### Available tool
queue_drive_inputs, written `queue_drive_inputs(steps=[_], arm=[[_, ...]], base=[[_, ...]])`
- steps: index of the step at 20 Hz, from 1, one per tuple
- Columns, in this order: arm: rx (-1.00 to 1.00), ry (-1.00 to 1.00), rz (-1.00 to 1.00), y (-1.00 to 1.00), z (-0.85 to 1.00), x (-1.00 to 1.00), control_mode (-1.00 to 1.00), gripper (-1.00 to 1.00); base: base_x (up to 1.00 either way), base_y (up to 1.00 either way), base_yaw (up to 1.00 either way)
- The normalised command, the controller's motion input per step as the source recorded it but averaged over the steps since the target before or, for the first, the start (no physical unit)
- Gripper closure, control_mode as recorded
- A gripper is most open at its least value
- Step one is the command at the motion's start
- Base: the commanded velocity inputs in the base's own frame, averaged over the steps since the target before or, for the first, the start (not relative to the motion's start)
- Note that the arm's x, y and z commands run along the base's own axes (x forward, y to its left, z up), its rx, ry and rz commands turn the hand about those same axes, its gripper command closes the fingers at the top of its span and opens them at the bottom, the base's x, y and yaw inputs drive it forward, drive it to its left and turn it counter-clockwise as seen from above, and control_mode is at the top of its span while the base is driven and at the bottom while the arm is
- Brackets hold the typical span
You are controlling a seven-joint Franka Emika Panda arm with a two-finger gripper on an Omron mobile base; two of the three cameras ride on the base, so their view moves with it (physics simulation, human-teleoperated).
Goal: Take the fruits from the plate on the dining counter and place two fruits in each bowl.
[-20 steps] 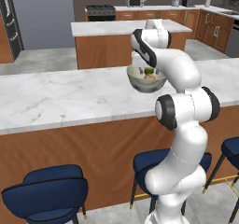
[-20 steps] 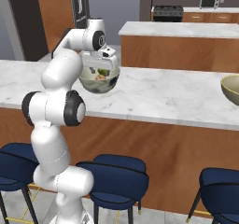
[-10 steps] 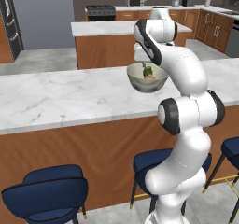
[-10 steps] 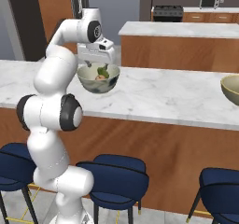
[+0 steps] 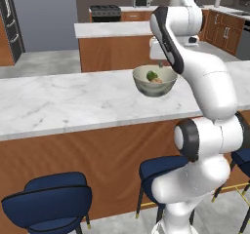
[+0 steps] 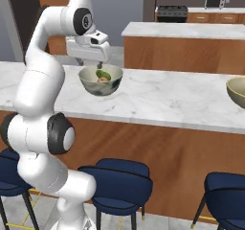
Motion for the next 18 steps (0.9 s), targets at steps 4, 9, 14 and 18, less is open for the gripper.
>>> queue_drive_inputs(steps=[4,9,14,18], arm=[[0.00,0.00,0.00,0.00,0.03,-1.00,-1.00,-1.00],[0.00,0.00,0.02,0.00,0.00,-1.00,-1.00,-1.00],[0.00,0.00,0.03,0.01,0.04,-1.00,-1.00,-1.00],[0.00,0.00,0.13,0.25,0.00,-0.81,-1.00,-1.00]], base=[[0.00,0.00,0.00],[0.00,0.00,0.00],[0.00,0.00,0.00],[0.00,0.00,0.00]])
